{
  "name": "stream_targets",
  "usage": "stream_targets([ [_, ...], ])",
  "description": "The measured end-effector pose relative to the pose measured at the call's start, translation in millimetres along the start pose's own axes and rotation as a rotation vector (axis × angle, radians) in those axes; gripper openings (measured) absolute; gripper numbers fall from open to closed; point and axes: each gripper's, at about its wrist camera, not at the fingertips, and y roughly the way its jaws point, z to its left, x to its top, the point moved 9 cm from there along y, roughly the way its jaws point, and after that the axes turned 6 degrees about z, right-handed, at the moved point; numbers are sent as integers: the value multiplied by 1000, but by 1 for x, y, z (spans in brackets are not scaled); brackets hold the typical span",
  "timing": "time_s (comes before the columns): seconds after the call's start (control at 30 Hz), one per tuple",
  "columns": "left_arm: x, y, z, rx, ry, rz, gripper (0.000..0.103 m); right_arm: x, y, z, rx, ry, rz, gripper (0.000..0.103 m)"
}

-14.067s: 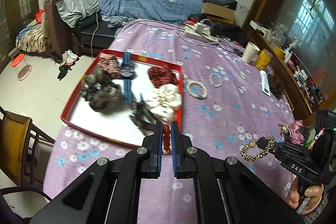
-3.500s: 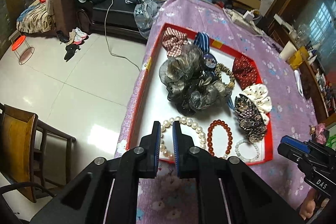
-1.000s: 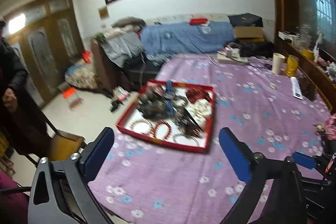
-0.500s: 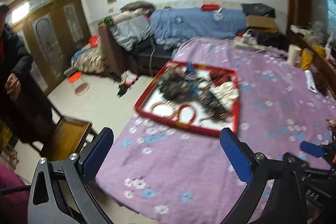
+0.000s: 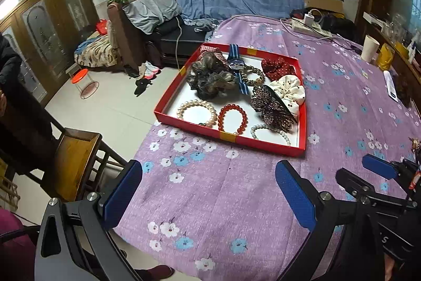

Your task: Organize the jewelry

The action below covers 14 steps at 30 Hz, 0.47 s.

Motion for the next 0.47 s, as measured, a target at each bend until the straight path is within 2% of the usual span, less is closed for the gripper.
stream_targets([
  [0.17,7,8,3,-7,10,11,101,8,8,3,-8,15,7,61],
  [0.47,12,20,12,28,28,27,101,14,23,7,-19,35,35,63],
])
